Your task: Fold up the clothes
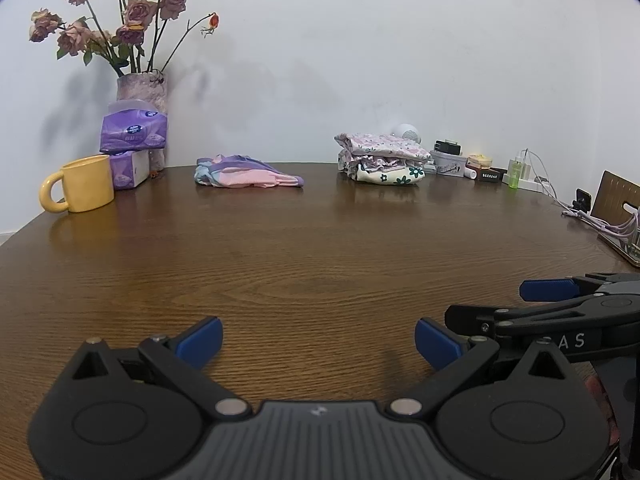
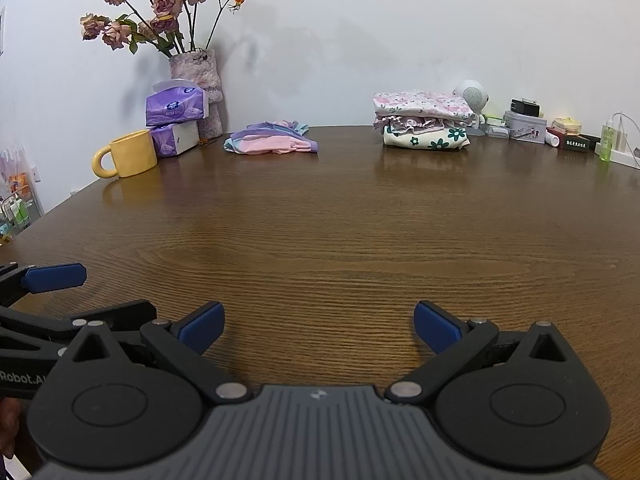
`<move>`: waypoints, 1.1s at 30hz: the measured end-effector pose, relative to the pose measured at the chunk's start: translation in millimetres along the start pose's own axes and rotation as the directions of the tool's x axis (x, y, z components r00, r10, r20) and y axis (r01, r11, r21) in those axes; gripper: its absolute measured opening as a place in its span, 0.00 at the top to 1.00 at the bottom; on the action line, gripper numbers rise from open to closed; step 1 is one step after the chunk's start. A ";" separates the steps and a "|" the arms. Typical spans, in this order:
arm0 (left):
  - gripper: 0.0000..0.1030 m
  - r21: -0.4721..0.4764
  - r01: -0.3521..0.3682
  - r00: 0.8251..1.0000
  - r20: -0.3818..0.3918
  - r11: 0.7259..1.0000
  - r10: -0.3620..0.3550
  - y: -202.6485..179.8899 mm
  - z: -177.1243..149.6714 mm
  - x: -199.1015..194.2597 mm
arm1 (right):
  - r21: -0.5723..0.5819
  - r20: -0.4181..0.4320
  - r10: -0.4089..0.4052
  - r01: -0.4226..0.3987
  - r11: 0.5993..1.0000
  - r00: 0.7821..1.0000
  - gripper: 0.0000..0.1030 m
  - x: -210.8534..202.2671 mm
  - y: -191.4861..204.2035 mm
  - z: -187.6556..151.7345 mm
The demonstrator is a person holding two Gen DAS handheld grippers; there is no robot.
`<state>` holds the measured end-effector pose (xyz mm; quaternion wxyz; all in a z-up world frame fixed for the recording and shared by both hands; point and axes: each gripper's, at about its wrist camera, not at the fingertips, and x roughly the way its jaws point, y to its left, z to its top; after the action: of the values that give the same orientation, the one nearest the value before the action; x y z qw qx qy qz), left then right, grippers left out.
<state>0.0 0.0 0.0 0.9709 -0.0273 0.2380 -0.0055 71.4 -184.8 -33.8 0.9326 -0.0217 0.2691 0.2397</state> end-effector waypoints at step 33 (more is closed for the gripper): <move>0.00 0.003 -0.008 1.000 0.008 1.000 0.008 -0.1 -5.3 2.4 | 0.006 0.000 -0.001 0.001 1.000 1.000 0.00 -0.7 -1.4 -2.1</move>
<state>-0.3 -0.4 -5.8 0.9719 -0.0249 0.2340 -0.0016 70.5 -186.6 -35.3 0.9328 -0.0193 0.2699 0.2382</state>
